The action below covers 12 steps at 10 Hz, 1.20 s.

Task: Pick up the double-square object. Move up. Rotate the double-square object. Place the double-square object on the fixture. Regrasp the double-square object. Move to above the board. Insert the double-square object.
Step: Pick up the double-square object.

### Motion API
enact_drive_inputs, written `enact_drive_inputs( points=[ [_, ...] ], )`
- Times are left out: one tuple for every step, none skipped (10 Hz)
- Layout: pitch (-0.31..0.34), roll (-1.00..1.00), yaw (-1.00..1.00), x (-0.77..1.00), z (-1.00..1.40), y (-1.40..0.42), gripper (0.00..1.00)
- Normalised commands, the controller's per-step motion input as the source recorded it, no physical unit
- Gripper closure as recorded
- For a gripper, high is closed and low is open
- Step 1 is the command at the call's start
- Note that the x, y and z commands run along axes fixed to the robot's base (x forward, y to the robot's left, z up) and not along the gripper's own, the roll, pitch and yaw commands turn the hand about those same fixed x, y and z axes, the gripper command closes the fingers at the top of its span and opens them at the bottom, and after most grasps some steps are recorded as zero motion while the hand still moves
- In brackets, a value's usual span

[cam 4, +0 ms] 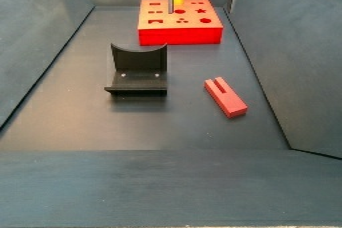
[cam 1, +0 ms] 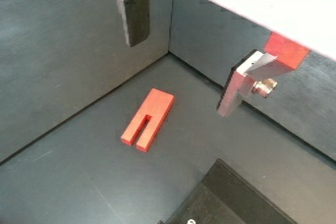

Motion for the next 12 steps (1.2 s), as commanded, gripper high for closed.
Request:
enact_drive_inputs(
  points=[
    [-0.019, 0.00, -0.02, -0.13, 0.00, 0.00, 0.00],
    [0.000, 0.00, 0.04, 0.00, 0.00, 0.10, 0.00],
    [-0.061, 0.06, 0.18, -0.29, -0.35, 0.00, 0.00],
    [-0.113, 0.12, 0.37, -0.58, -0.63, 0.07, 0.00],
    [-0.103, 0.11, 0.55, -0.58, -0.75, 0.17, 0.00],
    [-0.139, 0.15, 0.54, -0.61, -0.87, 0.13, 0.00],
    [-0.149, 0.13, 0.54, -0.53, -0.90, 0.13, 0.00],
    [-0.154, 0.11, 0.40, -0.33, -0.95, 0.11, 0.00],
    [-0.146, 0.09, 0.26, -0.12, -0.96, 0.11, 0.00],
    [-0.144, 0.05, 0.21, 0.00, -0.95, 0.21, 0.00],
    [-0.127, 0.05, 0.18, 0.00, -0.97, 0.21, 0.00],
    [-0.114, 0.05, 0.14, 0.00, -0.99, 0.18, 0.00]
  ],
)
